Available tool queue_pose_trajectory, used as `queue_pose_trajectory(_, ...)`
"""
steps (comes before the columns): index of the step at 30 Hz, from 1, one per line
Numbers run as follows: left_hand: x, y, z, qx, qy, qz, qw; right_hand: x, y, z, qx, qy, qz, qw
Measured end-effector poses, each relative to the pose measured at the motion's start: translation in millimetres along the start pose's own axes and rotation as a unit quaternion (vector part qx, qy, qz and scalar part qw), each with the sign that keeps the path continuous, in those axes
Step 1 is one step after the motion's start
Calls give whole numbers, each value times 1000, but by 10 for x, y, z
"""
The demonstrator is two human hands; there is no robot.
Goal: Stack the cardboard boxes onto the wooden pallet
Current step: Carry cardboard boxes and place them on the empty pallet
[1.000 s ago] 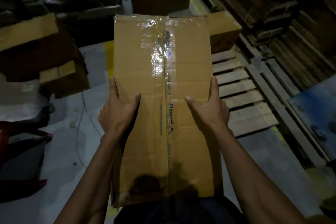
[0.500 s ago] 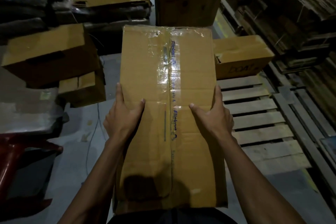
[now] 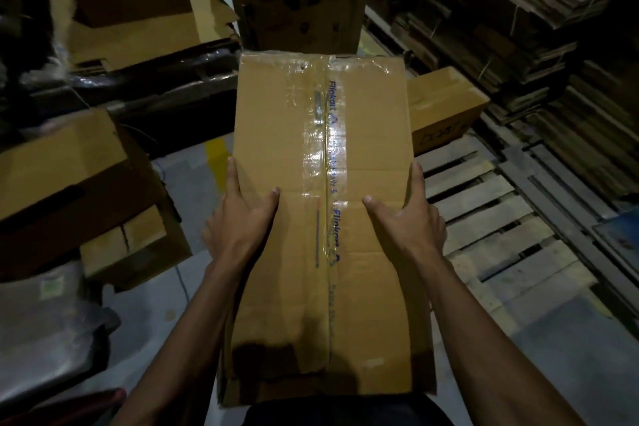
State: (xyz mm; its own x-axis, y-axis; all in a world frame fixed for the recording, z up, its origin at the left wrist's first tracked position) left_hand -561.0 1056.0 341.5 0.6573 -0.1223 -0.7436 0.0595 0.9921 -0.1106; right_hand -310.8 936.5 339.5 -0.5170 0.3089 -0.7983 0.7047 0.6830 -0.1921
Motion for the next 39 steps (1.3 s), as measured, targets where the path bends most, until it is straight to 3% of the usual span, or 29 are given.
queue_pose_trajectory(14, 687, 1938, 838, 103, -4, -37, 994, 123, 1550, -334, 88, 38, 68, 993)
queue_pose_trajectory(24, 1203, 2823, 1621, 167, 16, -123, 978, -137, 2224, -373, 163, 59, 125, 977)
queue_pose_trajectory(39, 2398, 4103, 2739, 318, 71, -301, 896, -44, 2931, -538, 367, 83, 267, 887)
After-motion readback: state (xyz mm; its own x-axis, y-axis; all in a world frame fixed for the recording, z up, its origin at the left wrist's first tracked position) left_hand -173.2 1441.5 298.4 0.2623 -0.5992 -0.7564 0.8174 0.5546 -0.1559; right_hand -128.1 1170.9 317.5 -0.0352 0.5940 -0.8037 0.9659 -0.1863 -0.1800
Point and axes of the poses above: each hand's wrist, its own y-axis towards the middle knuckle, its own x-axis out of the palm, z = x × y, the point moved 4 cm from there along y, towards the middle knuckle, and after that the axes turned 2 degrees about -y, right-handed, at the moved point
